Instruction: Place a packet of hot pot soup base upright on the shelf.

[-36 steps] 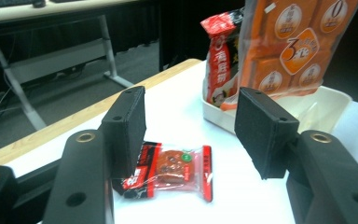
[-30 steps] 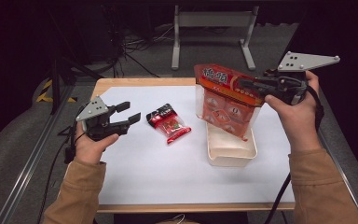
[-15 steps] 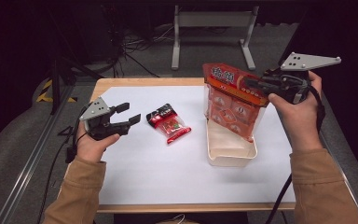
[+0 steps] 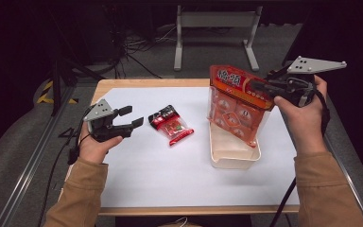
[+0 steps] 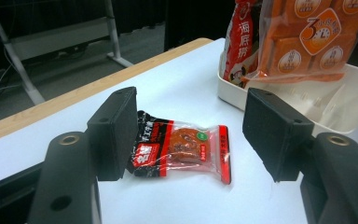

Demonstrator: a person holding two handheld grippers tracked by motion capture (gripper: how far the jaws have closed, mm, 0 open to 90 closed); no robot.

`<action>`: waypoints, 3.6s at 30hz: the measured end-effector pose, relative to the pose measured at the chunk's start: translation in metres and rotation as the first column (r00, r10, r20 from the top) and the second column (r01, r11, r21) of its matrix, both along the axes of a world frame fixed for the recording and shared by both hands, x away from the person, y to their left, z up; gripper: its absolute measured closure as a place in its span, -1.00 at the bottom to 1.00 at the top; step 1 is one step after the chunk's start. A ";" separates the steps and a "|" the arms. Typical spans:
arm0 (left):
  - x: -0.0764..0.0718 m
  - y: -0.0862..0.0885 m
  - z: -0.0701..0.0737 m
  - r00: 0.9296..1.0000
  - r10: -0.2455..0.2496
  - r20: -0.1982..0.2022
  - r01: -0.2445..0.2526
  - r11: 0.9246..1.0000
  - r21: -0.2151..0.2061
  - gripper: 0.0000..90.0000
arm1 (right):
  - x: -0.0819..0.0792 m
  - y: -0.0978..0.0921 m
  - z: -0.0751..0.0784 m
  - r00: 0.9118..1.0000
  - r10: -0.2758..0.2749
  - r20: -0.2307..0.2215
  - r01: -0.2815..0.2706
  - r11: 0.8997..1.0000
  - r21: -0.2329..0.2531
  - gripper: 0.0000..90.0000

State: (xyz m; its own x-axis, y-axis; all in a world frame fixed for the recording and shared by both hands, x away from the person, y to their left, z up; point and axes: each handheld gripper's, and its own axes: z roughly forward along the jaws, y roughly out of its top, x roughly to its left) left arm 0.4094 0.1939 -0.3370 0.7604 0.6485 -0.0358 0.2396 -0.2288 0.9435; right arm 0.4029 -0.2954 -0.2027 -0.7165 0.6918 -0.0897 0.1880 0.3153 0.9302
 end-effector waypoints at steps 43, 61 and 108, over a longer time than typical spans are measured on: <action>0.003 -0.002 -0.006 0.999 -0.005 -0.032 0.006 1.000 0.015 -0.21 | 0.007 0.005 -0.054 0.996 -0.048 -0.074 0.041 0.994 -0.101 0.98; 0.012 -0.012 -0.015 0.998 -0.031 -0.048 0.032 0.999 0.011 -0.16 | -0.001 -0.017 -0.065 0.991 -0.086 -0.100 0.082 0.996 -0.043 0.94; 0.038 -0.021 -0.037 0.992 0.060 -0.107 -0.044 0.988 0.145 -0.32 | -0.058 -0.102 -0.102 0.962 -0.269 -0.045 0.272 0.943 0.193 0.18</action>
State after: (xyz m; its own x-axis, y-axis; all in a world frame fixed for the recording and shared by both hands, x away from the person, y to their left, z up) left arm 0.4476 0.1727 -0.3738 0.7217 0.6918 -0.0226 0.3559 -0.3429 0.8693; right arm 0.3452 -0.3977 -0.3045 -0.5003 0.8624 0.0773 0.2576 0.0631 0.9642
